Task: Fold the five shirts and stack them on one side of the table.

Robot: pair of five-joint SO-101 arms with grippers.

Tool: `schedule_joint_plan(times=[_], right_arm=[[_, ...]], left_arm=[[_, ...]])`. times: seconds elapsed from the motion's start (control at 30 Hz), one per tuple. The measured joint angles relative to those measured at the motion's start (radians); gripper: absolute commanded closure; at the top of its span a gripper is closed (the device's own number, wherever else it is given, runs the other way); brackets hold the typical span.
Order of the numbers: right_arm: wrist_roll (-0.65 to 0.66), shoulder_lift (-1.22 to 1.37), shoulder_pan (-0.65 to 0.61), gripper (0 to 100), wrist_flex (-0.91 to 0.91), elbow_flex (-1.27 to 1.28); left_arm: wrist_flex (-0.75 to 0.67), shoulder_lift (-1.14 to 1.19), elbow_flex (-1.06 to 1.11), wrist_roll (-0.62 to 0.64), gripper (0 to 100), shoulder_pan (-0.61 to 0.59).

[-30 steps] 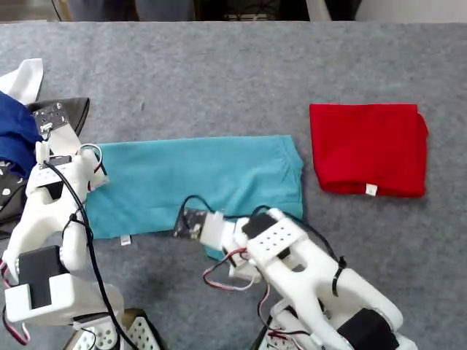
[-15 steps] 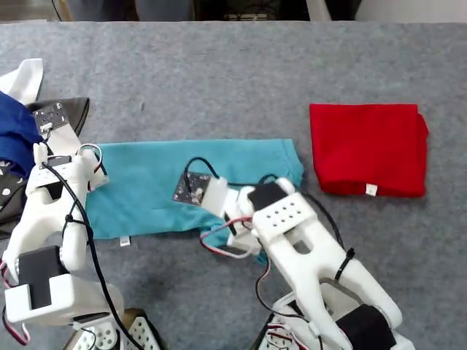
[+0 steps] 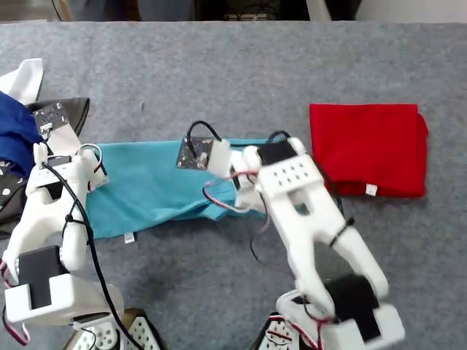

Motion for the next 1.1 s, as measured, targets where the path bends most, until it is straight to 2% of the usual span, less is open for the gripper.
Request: schedule_joint_plan(times=[0.17,0.27,0.4,0.6,0.77,0.9,1.0,1.1], right_arm=[[0.000,0.198,0.000,86.3,-0.002,-0.153],[0.000,0.282,0.000,84.2,0.008,-0.236],[-0.071,0.342,0.000,86.9,0.009,-0.347],[-0.114,0.381,0.002,98.7,0.025,-0.479],[-0.193,0.364,-0.012,98.5,0.195,-0.516],[-0.212,0.276,-0.089,98.5,0.338,-0.494],[-0.221,0.215,-0.149,98.5,0.304,-0.399],[-0.269,0.207,-0.164,98.5,0.153,-0.279]], left_arm=[[0.000,0.000,0.000,0.000,97,0.000],[0.000,0.000,0.000,0.000,97,0.000],[0.000,0.000,0.000,0.000,97,0.000],[0.000,0.000,0.000,0.000,97,0.000],[0.000,0.000,0.000,0.000,97,0.000],[0.000,0.000,0.000,0.000,97,0.000],[0.044,-0.028,-0.005,0.000,97,-0.014],[0.130,-0.135,-0.017,0.000,97,-0.025]])
